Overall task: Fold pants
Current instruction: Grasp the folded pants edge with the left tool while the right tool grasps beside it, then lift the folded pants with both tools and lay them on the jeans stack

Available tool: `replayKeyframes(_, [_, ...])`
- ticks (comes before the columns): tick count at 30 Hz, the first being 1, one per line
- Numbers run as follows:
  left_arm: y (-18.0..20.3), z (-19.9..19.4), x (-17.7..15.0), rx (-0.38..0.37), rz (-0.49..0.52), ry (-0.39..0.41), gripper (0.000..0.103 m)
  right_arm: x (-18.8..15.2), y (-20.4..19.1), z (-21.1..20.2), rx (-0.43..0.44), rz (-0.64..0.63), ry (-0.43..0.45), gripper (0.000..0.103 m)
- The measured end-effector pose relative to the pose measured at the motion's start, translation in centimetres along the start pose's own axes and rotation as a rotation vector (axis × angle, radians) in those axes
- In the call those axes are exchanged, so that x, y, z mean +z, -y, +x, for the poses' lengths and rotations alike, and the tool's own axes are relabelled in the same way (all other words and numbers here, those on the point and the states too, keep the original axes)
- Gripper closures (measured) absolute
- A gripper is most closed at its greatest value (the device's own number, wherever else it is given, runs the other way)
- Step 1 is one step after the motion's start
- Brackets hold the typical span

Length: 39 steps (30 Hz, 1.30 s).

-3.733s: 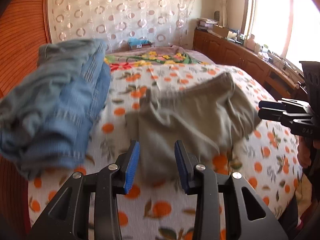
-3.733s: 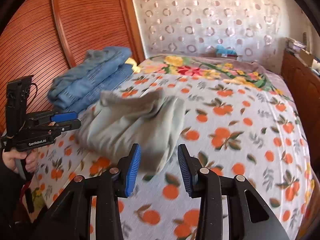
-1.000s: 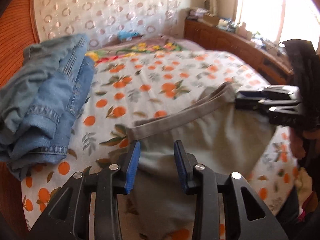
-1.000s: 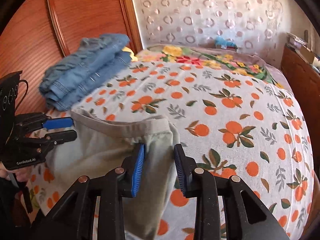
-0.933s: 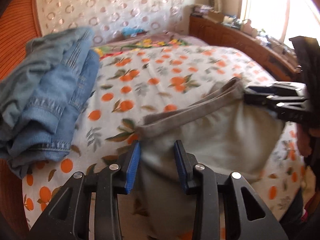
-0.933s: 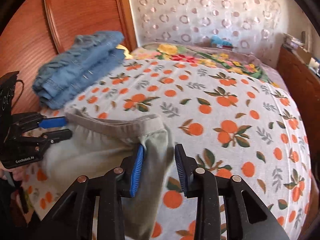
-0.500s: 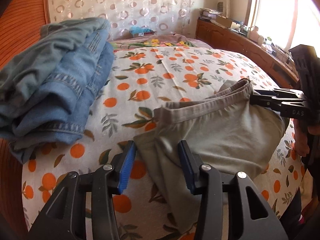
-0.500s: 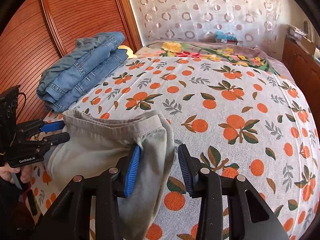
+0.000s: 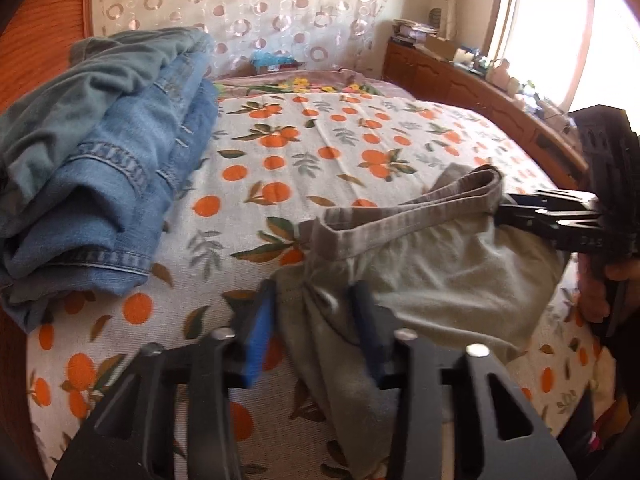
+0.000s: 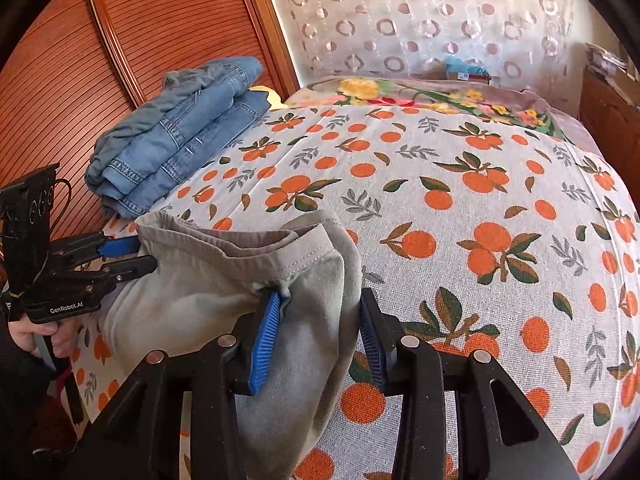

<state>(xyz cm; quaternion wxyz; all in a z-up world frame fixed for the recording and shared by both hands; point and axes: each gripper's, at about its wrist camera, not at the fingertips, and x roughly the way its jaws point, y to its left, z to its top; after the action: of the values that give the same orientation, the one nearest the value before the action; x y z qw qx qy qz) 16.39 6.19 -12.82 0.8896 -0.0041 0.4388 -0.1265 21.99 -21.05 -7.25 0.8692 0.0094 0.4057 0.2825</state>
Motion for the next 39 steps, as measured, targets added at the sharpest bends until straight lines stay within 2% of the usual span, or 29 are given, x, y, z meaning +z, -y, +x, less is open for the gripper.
replayKeyframes(3, [0.3, 0.0, -0.1, -0.01, 0.004, 0.002, 0.079, 0.0, 0.2, 0.1, 0.008, 0.006, 0.002, 0.062])
replayKeyframes(5, [0.6, 0.0, -0.2, -0.024, 0.006, 0.001, 0.089, 0.0, 0.0, 0.1, 0.008, 0.007, 0.003, 0.062])
replayKeyframes(7, [1.0, -0.1, -0.2, -0.022, 0.015, 0.005, 0.092, -0.1, -0.1, 0.0, 0.006, 0.007, 0.003, 0.062])
replayKeyframes(11, [1.1, 0.0, -0.3, -0.016, 0.011, 0.017, 0.093, -0.2, -0.1, 0.0, 0.011, 0.01, 0.004, 0.063])
replayKeyframes(15, [1.3, -0.5, -0.4, -0.026, 0.012, 0.032, 0.093, -0.3, -0.4, 0.2, 0.044, -0.002, -0.004, 0.079])
replayKeyframes(21, [2.1, -2.2, -0.5, -0.047, 0.016, 0.087, 0.094, -0.3, -0.8, -0.1, 0.057, -0.019, 0.019, 0.088])
replayKeyframes(27, [2.5, -5.5, 0.0, -0.046, 0.012, 0.185, 0.094, -0.2, -1.5, -3.0, 0.072, -0.056, 0.103, 0.089])
replayKeyframes(32, [2.4, -8.3, 1.3, -0.043, 0.006, 0.263, 0.094, 2.5, -3.2, -6.7, 0.059, -0.127, 0.188, 0.089])
replayKeyframes(39, [0.9, -12.1, 3.0, -0.03, -0.024, 0.37, 0.094, 6.4, -5.7, -9.1, 0.028, -0.233, 0.231, 0.089])
